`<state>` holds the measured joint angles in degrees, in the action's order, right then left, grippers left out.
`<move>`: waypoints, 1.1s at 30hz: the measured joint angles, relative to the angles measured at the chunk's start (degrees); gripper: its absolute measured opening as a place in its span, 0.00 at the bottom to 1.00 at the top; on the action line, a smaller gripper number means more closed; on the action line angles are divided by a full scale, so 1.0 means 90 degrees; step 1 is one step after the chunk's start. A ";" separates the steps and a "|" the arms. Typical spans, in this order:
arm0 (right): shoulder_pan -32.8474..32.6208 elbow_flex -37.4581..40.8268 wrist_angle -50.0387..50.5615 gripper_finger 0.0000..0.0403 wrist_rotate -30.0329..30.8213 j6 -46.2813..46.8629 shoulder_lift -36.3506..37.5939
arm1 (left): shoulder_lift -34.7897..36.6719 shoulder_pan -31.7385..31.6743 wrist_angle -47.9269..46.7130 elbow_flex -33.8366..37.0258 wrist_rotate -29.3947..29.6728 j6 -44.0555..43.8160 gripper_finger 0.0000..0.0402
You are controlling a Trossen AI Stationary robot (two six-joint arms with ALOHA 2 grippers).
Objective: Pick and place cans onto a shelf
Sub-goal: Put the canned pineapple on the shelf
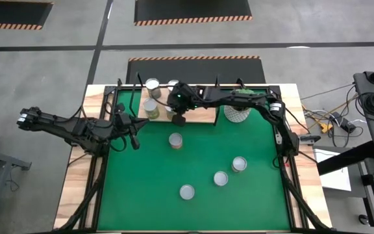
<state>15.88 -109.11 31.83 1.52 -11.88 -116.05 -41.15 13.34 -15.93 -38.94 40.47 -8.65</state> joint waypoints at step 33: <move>-0.0013 0.0000 0.0314 0.02 -0.0001 -0.0092 0.0011 | 0.0000 0.0000 0.0003 0.0001 -0.0034 -0.0002 0.00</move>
<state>15.76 -109.11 34.66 1.51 -12.70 -115.95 -41.15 13.34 -15.90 -38.93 40.16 -8.67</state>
